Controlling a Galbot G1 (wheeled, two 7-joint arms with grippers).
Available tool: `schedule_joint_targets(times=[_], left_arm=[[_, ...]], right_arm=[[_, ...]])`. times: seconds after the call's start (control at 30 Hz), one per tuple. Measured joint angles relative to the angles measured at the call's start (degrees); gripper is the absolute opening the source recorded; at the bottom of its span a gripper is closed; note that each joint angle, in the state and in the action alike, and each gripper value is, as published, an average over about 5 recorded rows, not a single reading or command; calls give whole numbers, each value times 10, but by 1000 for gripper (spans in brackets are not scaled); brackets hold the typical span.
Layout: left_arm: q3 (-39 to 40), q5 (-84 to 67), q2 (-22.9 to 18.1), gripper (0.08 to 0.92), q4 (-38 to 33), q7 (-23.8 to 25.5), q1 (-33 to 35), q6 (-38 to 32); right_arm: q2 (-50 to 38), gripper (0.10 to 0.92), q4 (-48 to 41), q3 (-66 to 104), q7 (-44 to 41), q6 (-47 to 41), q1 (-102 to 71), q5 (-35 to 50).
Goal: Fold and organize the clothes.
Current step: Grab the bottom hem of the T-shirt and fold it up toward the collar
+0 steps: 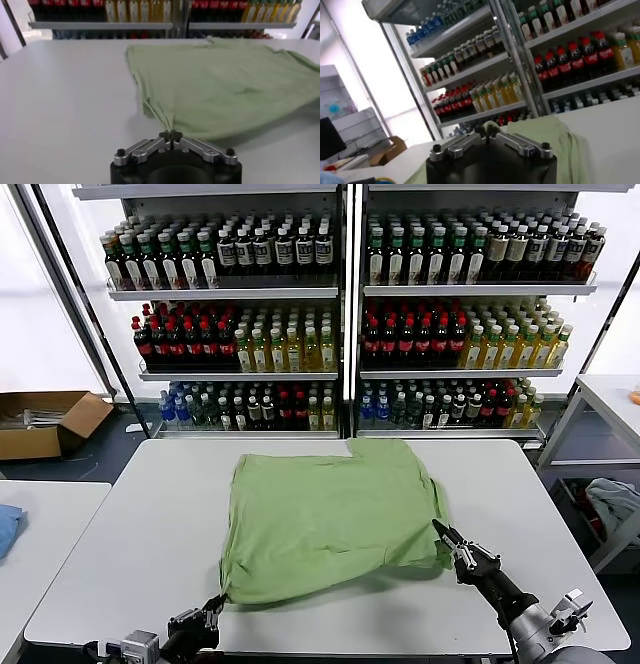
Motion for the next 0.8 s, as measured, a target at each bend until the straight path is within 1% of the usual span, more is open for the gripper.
schedule_joint_targets(times=[0.2, 0.37, 0.6, 0.8], left_arm=[[2, -50, 23, 87, 11, -1, -49, 0], [11, -86, 37, 87, 35, -3, -104, 0], [31, -120, 45, 87, 87, -5, -189, 0], [52, -131, 47, 87, 144, -9, -258, 1]], right_arm=[[-3, 110, -11, -4, 4, -1, 14, 0], [-9, 110, -24, -8, 7, -1, 28, 0], [-19, 110, -54, -20, 14, -5, 61, -1], [-26, 110, -99, -42, 25, -7, 109, -5]])
